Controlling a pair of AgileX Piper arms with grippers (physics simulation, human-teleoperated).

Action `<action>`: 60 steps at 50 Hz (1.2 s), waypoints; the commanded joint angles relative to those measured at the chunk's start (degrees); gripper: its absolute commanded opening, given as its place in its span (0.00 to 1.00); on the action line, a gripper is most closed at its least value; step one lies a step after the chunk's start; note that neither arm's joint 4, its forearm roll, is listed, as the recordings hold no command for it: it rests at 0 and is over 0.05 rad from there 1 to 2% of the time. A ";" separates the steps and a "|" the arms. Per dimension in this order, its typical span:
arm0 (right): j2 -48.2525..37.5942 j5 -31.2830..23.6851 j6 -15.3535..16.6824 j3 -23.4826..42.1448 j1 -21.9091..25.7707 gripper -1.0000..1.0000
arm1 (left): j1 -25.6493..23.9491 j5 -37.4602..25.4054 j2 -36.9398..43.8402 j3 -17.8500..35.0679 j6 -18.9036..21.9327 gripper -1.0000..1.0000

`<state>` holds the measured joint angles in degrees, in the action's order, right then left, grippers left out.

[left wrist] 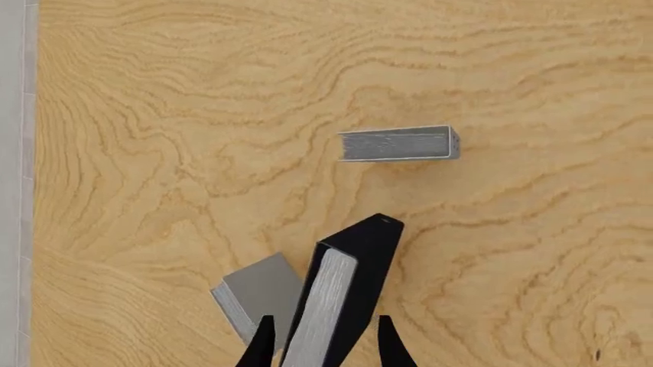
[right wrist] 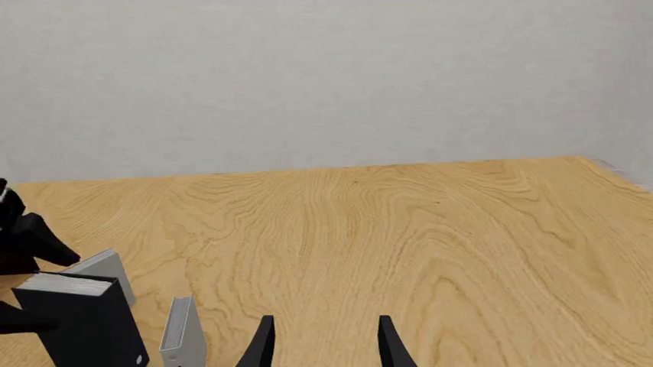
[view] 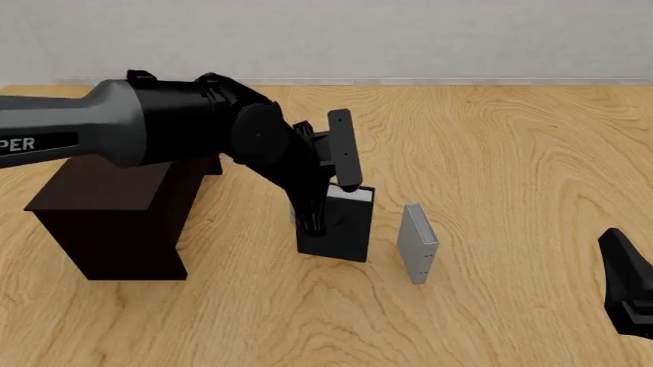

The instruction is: Pick up the book in the middle and place it on the cabinet shelf.

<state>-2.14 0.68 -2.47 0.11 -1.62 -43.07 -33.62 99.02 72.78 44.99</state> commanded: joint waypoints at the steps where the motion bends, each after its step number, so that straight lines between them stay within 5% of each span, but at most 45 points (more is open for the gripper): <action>1: -0.19 0.10 -0.07 -0.01 -0.02 1.00 | -0.44 -0.81 1.15 0.55 -0.97 1.00; 23: -0.40 0.23 -0.17 -0.01 -0.01 1.00 | 1.79 -1.90 3.54 2.34 -0.91 1.00; 24: -0.40 0.22 -0.16 -0.01 -0.01 1.00 | 1.99 -1.85 3.60 2.54 -0.74 0.00; 39: -0.41 0.23 -0.19 -0.01 -0.03 1.00 | 2.29 -3.15 1.04 2.90 0.61 0.00; 49: -0.11 0.05 -0.24 -0.01 -0.12 1.00 | -2.81 -7.51 -4.37 3.06 -2.71 0.00; 60: -0.10 0.05 -0.21 -0.01 -0.10 1.00 | -1.66 -16.38 -9.01 11.22 0.14 0.00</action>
<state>-2.31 0.77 -2.68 0.10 -1.71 -44.30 -44.32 94.33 78.90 43.35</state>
